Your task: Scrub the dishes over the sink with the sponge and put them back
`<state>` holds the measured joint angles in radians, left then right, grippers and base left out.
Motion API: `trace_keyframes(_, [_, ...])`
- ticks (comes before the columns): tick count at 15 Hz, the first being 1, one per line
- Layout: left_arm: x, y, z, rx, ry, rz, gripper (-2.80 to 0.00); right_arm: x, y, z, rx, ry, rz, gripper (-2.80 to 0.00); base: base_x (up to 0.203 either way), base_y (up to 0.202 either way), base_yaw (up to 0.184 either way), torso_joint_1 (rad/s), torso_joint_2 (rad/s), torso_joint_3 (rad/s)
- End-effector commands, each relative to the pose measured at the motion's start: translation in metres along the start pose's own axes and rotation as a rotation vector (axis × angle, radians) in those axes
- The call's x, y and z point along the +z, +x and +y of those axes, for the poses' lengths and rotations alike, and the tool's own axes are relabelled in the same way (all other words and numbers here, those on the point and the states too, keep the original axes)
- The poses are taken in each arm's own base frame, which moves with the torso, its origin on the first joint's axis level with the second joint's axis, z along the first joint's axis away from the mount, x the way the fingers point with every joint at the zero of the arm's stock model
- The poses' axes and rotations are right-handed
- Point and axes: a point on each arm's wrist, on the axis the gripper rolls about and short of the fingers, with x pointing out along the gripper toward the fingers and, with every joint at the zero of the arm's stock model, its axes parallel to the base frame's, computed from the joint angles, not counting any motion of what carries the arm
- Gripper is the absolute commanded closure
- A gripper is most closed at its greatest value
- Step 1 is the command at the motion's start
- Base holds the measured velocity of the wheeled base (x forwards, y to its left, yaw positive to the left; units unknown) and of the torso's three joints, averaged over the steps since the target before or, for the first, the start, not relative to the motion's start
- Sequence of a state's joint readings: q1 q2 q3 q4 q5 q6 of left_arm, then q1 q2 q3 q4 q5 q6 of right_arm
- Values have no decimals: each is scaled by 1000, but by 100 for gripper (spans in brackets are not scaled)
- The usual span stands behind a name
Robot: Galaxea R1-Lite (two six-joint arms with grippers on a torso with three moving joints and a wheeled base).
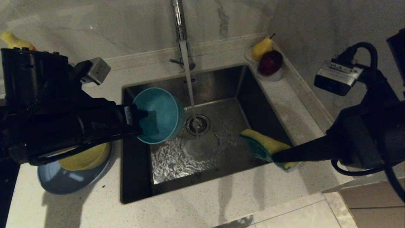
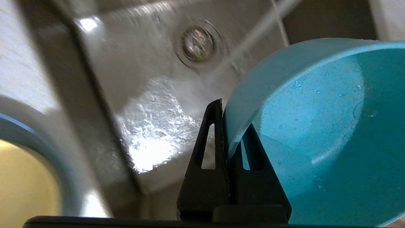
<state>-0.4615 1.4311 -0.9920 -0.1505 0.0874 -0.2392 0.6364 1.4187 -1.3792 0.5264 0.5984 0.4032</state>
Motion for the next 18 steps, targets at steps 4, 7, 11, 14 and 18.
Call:
trace_keyframes(4, [-18, 18, -18, 48, -20, 28, 0, 21, -19, 28, 124, 8, 42, 0, 0, 0, 0, 0, 0, 0])
trace_keyframes(7, [-17, 22, -31, 65, -41, -41, 0, 32, 0, 40, 203, 42, 106, 0, 0, 0, 0, 0, 0, 0])
trace_keyframes(11, [-24, 32, -43, 115, -32, -100, 0, 42, 32, 43, 226, 65, 169, 0, 0, 0, 0, 0, 0, 0])
trace_keyframes(14, [-26, 33, -44, 116, -37, -132, 0, 51, 56, 35, 214, 120, 192, 0, 0, 0, 0, 0, 0, 0])
trace_keyframes(18, [-30, 32, -46, 128, -21, -133, 0, 62, 86, 23, 196, 193, 215, 0, 0, 0, 0, 0, 0, 0])
